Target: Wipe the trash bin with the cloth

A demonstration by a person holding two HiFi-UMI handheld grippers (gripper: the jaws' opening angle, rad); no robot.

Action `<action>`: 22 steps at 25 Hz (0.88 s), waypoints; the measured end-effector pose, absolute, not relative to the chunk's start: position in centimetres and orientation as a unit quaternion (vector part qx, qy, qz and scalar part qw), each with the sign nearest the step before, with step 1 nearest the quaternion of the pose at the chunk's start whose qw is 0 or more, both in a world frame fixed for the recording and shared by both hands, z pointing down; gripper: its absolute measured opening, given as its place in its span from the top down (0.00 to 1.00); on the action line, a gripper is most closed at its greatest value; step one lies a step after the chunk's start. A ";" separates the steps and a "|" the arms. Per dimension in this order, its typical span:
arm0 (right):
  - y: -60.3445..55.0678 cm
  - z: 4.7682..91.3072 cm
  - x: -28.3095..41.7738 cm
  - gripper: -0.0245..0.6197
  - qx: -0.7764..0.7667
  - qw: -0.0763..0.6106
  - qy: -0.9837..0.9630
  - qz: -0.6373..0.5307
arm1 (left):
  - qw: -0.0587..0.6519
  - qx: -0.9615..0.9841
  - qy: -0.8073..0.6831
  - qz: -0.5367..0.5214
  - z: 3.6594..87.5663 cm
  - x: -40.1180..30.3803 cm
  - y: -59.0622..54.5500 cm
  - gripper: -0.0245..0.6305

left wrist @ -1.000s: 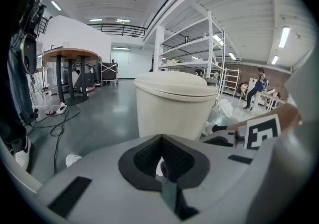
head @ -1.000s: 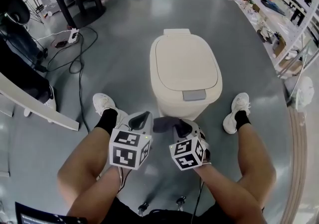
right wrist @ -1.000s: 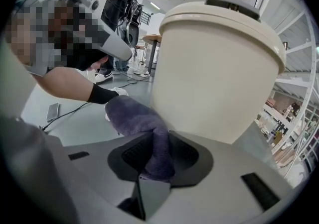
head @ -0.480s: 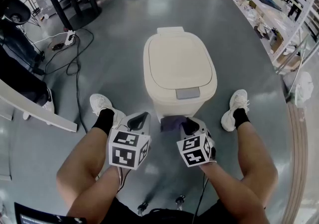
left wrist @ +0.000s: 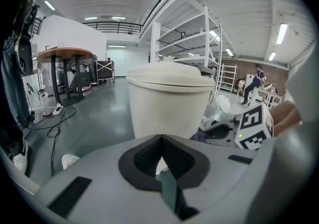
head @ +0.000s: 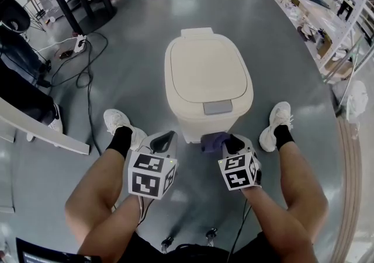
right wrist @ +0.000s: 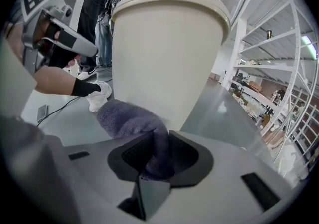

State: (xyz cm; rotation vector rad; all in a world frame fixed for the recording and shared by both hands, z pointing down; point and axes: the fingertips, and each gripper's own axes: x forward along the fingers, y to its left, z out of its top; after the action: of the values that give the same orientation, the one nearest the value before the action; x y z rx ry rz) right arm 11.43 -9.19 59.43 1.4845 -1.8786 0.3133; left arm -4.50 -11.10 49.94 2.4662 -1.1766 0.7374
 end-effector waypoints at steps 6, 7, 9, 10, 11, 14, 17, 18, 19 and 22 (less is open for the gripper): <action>-9.4 59.7 12.8 0.80 0.589 0.353 -0.715 0.133 | 0.152 0.862 -0.407 0.263 50.3 -4.2 -10.9 0.97; -9.5 59.6 13.1 0.81 0.592 0.352 -0.713 0.133 | 0.151 0.862 -0.407 0.263 50.3 -4.2 -11.0 0.97; -9.6 59.6 13.7 0.80 0.598 0.354 -0.707 0.134 | 0.151 0.862 -0.405 0.263 50.3 -4.1 -11.0 0.97; -9.6 59.6 14.0 0.81 0.601 0.355 -0.703 0.136 | 0.152 0.863 -0.404 0.263 50.3 -4.1 -10.9 0.97; -9.6 59.8 14.3 0.80 0.604 0.357 -0.699 0.140 | 0.152 0.864 -0.403 0.262 50.3 -4.0 -10.9 0.97; -9.5 60.1 15.3 0.80 0.614 0.354 -0.689 0.150 | 0.152 0.864 -0.402 0.263 50.3 -4.0 -10.8 0.97; -9.7 60.2 16.3 0.81 0.621 0.364 -0.680 0.140 | 0.150 0.864 -0.403 0.263 50.4 -4.1 -11.0 0.97; -9.8 60.3 16.5 0.81 0.621 0.372 -0.678 0.132 | 0.150 0.863 -0.404 0.263 50.5 -4.1 -11.0 0.97; -9.8 60.4 16.7 0.81 0.619 0.380 -0.676 0.124 | 0.150 0.863 -0.404 0.263 50.5 -4.1 -11.0 0.97; -9.3 61.0 16.9 0.81 0.612 0.397 -0.674 0.117 | 0.151 0.863 -0.404 0.264 50.5 -4.1 -11.0 0.97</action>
State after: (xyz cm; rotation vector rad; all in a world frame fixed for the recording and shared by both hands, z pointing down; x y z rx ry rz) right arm 16.91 -9.29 61.00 1.5498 -1.7073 0.2959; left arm -4.10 -11.03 50.54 2.4782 -1.1602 0.7567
